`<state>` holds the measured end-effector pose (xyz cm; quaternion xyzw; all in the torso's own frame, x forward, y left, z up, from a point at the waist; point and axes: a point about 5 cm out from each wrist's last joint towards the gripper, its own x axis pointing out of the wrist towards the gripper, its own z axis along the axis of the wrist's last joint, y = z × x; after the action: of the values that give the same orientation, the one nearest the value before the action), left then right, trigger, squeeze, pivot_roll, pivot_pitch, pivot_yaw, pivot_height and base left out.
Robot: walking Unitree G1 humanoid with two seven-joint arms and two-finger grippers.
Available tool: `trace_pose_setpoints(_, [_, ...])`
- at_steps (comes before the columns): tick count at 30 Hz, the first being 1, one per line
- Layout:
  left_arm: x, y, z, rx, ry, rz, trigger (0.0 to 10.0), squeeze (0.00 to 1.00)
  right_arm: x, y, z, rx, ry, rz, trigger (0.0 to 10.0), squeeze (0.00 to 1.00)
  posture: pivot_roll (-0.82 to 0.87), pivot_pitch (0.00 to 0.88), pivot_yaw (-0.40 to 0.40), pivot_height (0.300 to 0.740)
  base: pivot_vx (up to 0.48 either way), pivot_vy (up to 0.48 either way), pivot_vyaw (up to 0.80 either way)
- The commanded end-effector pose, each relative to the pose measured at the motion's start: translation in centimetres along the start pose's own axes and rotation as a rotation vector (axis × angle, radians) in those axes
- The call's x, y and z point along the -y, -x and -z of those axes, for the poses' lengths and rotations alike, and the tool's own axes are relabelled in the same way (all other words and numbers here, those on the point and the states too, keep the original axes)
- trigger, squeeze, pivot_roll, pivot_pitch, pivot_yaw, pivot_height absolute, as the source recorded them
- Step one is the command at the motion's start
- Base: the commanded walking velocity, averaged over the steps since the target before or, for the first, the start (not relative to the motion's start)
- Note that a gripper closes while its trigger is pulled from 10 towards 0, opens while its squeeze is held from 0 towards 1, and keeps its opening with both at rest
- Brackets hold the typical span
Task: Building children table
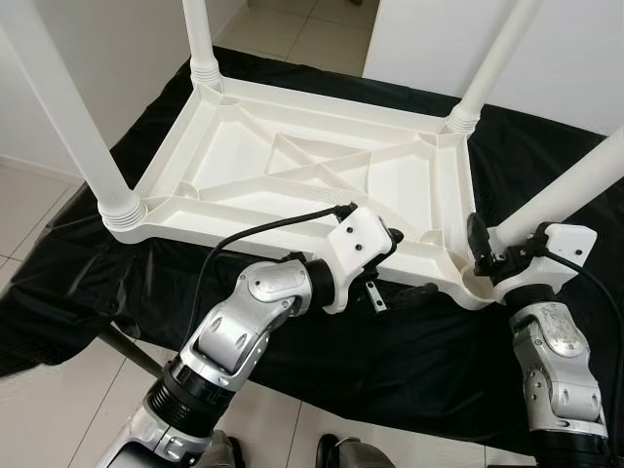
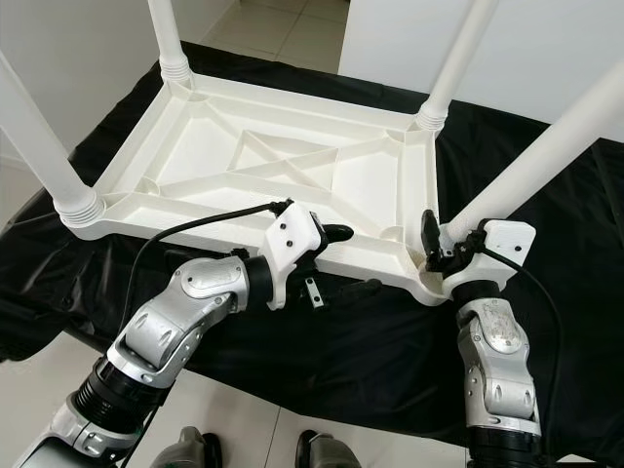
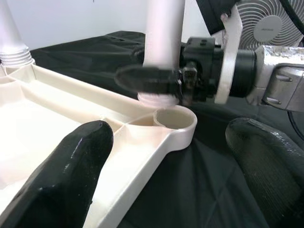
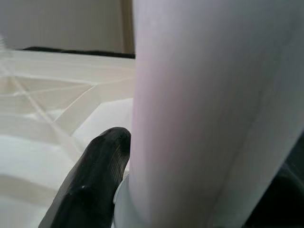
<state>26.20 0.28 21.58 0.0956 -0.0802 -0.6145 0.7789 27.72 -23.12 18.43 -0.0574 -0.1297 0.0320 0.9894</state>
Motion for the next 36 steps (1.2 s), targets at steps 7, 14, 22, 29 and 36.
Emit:
trace_pose_setpoints(7, [-0.8,-0.3,-0.8,0.020,0.028,0.015,10.0,1.00,-0.5,-0.1,0.3,-0.042,-0.002,-0.113,10.0,0.00,0.03,0.162,-0.060,0.740,0.000,0.000,0.00])
trace_pose_setpoints(14, [-2.8,-1.7,-2.2,0.010,-0.085,-0.022,10.0,0.00,-2.8,-0.8,-0.6,-0.073,0.024,-0.427,10.0,0.00,0.04,0.152,-0.082,0.740,0.000,0.000,0.00])
trace_pose_setpoints(22, [-4.3,-2.4,-4.6,0.066,-0.108,-0.023,10.0,0.00,-3.6,-0.6,-0.6,-0.108,0.054,-0.581,10.0,0.00,0.04,0.135,-0.089,0.740,0.000,0.000,0.00])
trace_pose_setpoints(29, [-5.1,-2.5,-6.4,0.139,-0.057,0.022,10.0,0.00,-4.0,0.2,-0.5,-0.126,0.088,-0.698,10.0,0.00,0.03,0.123,-0.083,0.740,0.000,0.000,0.00])
trace_pose_setpoints(36, [-5.1,-2.7,-7.3,0.188,0.032,0.084,10.0,0.00,-4.6,0.6,-0.3,-0.117,0.112,-0.750,10.0,0.00,0.03,0.116,-0.076,0.740,0.000,0.000,0.00])
